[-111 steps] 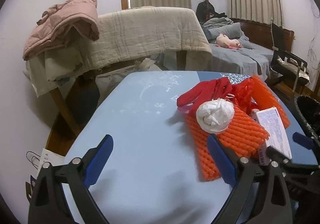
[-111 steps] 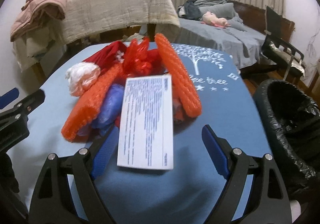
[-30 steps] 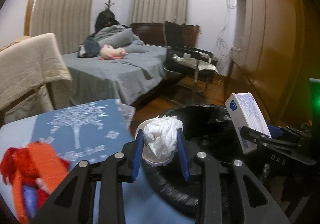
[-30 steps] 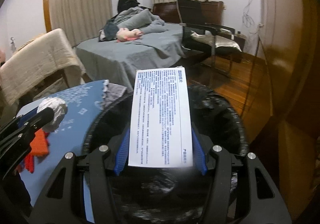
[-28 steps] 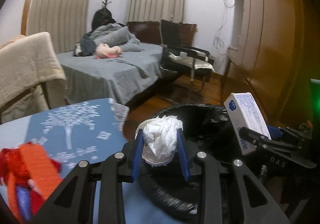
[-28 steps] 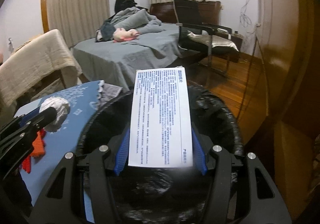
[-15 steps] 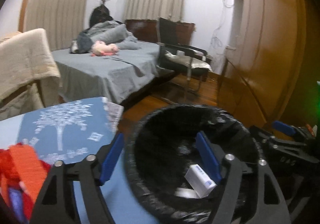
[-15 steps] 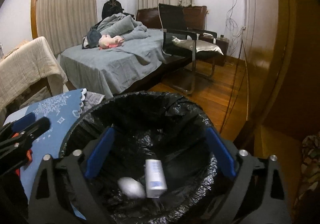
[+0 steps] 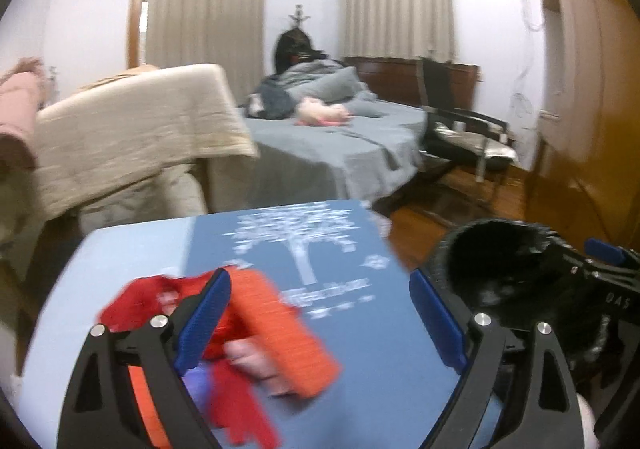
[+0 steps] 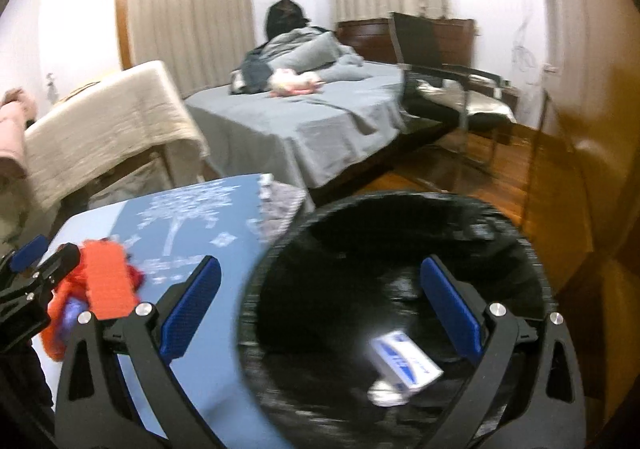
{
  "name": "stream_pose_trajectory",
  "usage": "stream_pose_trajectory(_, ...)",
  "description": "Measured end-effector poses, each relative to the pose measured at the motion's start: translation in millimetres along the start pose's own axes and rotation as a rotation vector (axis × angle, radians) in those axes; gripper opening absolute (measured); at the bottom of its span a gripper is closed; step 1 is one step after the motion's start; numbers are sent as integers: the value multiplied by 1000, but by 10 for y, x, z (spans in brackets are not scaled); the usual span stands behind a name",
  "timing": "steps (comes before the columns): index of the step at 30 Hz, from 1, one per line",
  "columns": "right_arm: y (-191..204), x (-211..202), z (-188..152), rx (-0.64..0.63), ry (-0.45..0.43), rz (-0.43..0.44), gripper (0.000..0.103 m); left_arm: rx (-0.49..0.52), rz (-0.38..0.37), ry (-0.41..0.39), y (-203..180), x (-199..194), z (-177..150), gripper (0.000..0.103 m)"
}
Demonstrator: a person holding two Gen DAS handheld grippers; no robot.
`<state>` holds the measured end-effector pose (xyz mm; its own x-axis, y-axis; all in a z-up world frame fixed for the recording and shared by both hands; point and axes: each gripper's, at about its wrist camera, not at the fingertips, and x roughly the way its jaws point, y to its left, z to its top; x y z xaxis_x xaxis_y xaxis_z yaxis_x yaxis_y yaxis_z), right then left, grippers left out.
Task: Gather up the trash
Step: 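Move both tools back over the pile of trash on the table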
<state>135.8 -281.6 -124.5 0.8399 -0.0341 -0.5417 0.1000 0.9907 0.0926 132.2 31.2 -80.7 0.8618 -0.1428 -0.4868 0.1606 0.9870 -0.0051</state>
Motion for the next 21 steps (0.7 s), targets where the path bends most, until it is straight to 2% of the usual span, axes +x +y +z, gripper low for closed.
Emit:
stream_pose_trajectory(9,900,206,-26,-81,27,154,97,-58,152,7,821,-200,-189,89)
stream_pose_trajectory(17,1530,408,-97,-162,57,236,97,-101,230,30,1274,-232,-342,89)
stream_pose_trajectory(19,1640,464,-138,-181,69,248,95,-106,238,39,1325,-210,-363,89)
stream_pose_trajectory(21,1773,548,-191,-206,92,264,84,-112,244,47,1373,-189,-393,89)
